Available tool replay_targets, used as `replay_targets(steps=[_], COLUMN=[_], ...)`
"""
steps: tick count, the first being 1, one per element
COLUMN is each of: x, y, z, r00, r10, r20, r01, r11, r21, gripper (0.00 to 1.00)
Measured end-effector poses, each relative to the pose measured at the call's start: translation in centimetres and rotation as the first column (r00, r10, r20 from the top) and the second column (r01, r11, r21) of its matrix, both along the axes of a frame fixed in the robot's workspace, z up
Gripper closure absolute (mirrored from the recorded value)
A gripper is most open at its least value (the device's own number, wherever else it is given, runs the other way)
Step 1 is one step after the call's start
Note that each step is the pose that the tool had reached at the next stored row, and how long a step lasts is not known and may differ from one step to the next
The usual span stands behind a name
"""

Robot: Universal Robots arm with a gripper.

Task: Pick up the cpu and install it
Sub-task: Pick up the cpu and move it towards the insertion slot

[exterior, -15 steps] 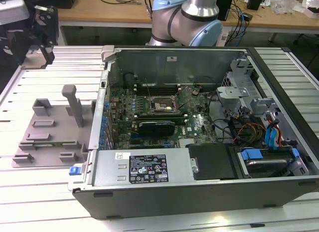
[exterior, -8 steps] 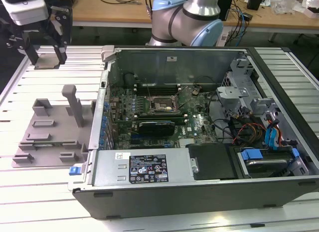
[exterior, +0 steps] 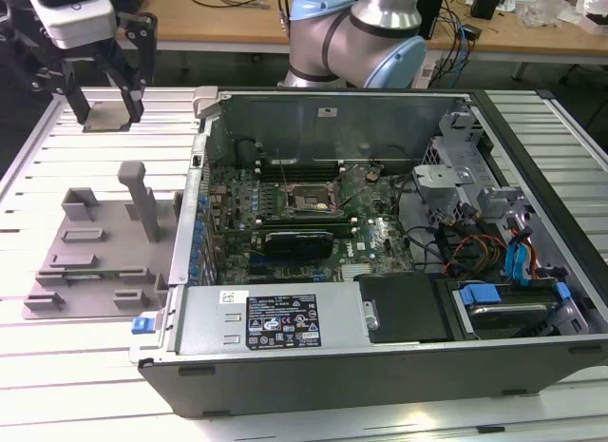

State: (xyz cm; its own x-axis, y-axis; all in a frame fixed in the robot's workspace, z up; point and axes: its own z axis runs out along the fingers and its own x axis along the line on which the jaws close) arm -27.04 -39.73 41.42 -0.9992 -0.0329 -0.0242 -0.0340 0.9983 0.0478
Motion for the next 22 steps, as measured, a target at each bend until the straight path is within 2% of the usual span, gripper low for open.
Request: replay_targets(steps=[4,7,10,18,22], x=[0.70,1.73,2.36,5.55,6.62], y=[0.00,0.00,0.00,0.00,0.00], z=[0.00,-0.01,0.00,0.00,0.00], r00=[1.0000,1.0000,1.0000,1.0000,1.0000], r10=[0.000,0.000,0.000,0.000,0.000], r20=[0.0001,0.0001,0.0001,0.0000,0.0001], r01=[0.000,0.000,0.000,0.000,0.000], r11=[1.0000,1.0000,1.0000,1.0000,1.0000], r21=[0.0000,0.0001,0.0001,0.0000,0.0001], gripper=[0.45,0.45,0.45,0.45,0.45])
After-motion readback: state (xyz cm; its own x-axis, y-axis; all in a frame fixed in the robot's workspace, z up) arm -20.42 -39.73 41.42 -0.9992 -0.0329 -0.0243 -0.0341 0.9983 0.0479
